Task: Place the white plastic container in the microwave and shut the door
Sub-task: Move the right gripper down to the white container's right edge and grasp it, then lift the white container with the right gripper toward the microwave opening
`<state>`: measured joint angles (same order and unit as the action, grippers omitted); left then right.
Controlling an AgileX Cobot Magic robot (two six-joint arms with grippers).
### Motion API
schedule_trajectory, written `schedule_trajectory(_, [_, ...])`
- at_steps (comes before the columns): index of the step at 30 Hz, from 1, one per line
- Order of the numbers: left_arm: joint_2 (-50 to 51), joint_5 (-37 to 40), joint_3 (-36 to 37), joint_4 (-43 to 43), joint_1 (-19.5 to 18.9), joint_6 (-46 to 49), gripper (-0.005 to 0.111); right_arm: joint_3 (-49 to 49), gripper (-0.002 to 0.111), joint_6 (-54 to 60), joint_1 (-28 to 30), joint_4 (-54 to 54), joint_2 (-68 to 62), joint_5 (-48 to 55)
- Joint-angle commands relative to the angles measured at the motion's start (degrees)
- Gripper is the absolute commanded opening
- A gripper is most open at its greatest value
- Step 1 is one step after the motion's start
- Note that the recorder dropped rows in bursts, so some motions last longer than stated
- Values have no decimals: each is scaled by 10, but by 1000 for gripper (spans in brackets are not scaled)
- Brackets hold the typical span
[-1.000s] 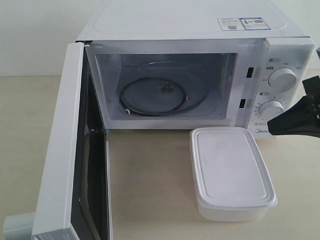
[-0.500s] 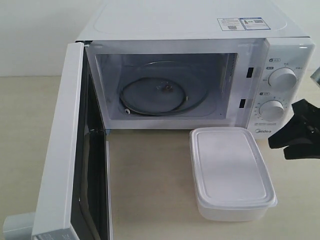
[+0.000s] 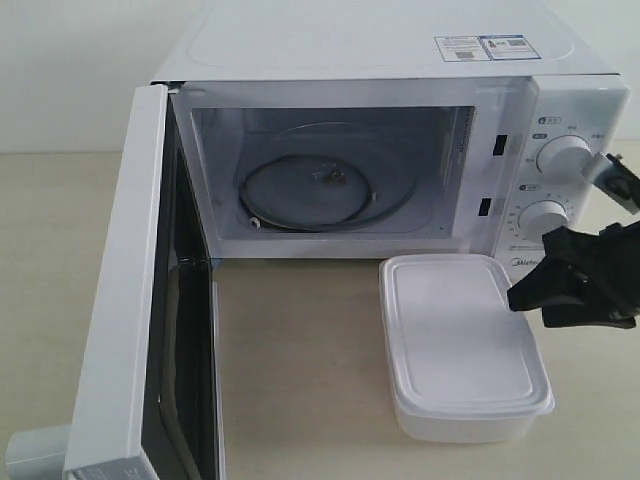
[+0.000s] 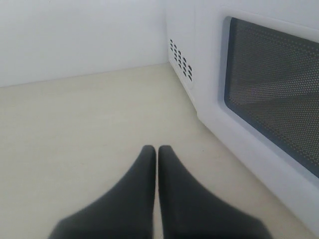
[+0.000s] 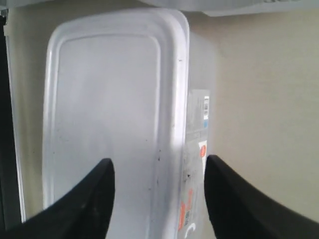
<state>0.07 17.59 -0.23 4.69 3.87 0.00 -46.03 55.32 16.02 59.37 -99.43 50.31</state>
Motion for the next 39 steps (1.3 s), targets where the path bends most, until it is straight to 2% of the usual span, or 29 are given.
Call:
schedule_trajectory(1, [-1, 0, 2, 3, -3, 0, 4, 2, 53, 98, 0, 85, -61, 19])
schedule_trajectory(13, [-1, 0, 2, 3, -3, 0, 4, 2, 51, 120, 0, 89, -91, 5])
schedule_trajectory(15, [-1, 0, 2, 3, -3, 0, 4, 2, 44, 120, 0, 89, -91, 5])
schedule_trajectory(19, [-1, 0, 2, 3, -3, 0, 4, 2, 19, 122, 0, 84, -91, 4])
schedule_trajectory(21, [-1, 0, 2, 3, -3, 0, 4, 2, 10, 122, 0, 84, -91, 7])
schedule_trajectory(25, [-1, 0, 2, 3, -3, 0, 4, 2, 1, 122, 0, 69, -91, 13])
schedule_trajectory(33, [-1, 0, 2, 3, -3, 0, 4, 2, 0, 99, 0, 75, -91, 22])
schedule_trajectory(39, [-1, 0, 2, 3, -3, 0, 4, 2, 0, 99, 0, 93, -63, 83])
